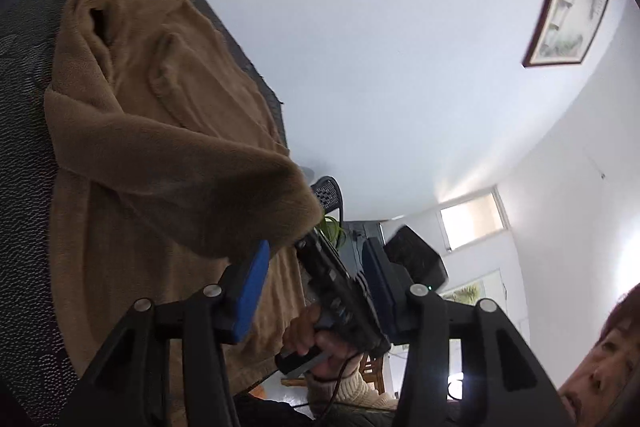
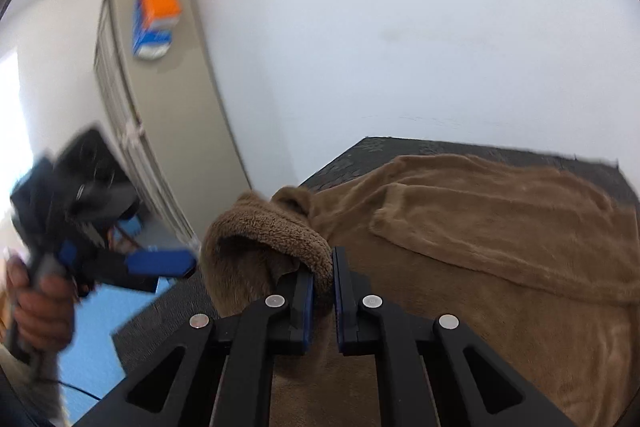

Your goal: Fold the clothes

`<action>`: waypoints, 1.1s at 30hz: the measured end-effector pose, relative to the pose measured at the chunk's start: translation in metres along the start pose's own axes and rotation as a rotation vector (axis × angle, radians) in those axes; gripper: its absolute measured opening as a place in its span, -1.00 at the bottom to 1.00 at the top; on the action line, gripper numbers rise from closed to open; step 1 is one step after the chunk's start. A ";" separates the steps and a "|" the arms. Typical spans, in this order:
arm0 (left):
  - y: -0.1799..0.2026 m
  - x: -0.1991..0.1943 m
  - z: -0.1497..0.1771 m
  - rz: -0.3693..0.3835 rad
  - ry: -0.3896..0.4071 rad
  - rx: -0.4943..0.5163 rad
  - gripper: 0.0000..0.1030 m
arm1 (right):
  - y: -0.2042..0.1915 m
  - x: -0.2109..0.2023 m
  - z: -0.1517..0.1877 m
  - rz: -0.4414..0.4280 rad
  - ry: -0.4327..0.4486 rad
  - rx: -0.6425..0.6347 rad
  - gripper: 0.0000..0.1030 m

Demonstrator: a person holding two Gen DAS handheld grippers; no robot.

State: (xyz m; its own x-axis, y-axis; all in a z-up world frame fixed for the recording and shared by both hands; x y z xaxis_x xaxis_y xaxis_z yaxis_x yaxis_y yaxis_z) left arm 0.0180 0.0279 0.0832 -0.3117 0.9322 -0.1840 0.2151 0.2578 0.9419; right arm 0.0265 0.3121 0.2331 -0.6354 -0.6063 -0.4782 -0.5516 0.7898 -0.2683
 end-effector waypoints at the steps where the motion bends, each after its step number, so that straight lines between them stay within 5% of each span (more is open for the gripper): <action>1: 0.001 0.002 -0.001 -0.005 0.001 0.008 0.08 | 0.015 -0.005 0.000 0.000 -0.001 0.060 -0.83; 7: -0.027 0.000 -0.002 -0.096 0.009 -0.068 0.10 | 0.102 -0.006 0.032 0.123 -0.107 0.309 -0.82; 10: -0.040 0.002 0.001 -0.139 -0.002 -0.106 0.10 | 0.120 -0.005 0.048 0.182 -0.142 0.313 -0.74; 13: -0.045 0.001 0.006 -0.154 -0.010 -0.132 0.10 | 0.127 -0.007 0.054 0.196 -0.141 0.291 -0.33; 15: -0.049 -0.001 0.006 -0.164 -0.006 -0.141 0.11 | 0.135 -0.010 0.056 0.164 -0.124 0.325 0.44; 21: -0.064 0.007 -0.002 -0.189 0.005 -0.172 0.14 | 0.136 -0.039 0.046 -0.041 -0.022 0.436 0.45; 25: -0.068 0.011 -0.001 -0.202 0.009 -0.168 0.17 | 0.129 -0.021 0.031 -0.141 -0.067 0.458 0.45; 30: -0.071 0.012 0.000 -0.225 0.022 -0.148 0.23 | 0.129 0.039 0.027 -0.154 -0.206 0.481 0.43; 31: -0.073 0.011 0.000 -0.232 0.024 -0.152 0.26 | 0.128 0.049 0.028 -0.164 -0.225 0.479 0.34; 33: -0.078 0.009 -0.001 -0.246 0.027 -0.159 0.27 | 0.123 0.063 0.028 -0.160 -0.251 0.459 -0.55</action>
State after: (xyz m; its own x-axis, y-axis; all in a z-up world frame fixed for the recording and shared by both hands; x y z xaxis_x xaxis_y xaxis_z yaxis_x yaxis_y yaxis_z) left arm -0.0022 0.0155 0.0082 -0.3618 0.8391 -0.4063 -0.0171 0.4297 0.9028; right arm -0.0665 0.3738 0.1469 -0.3836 -0.7259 -0.5710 -0.3024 0.6829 -0.6650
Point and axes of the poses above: each gripper's, at about its wrist camera, not at the fingertips, and x roughly the way its jaws point, y to its right, z to its underside, the point moved 4 cm from there along x, roughly the way its jaws point
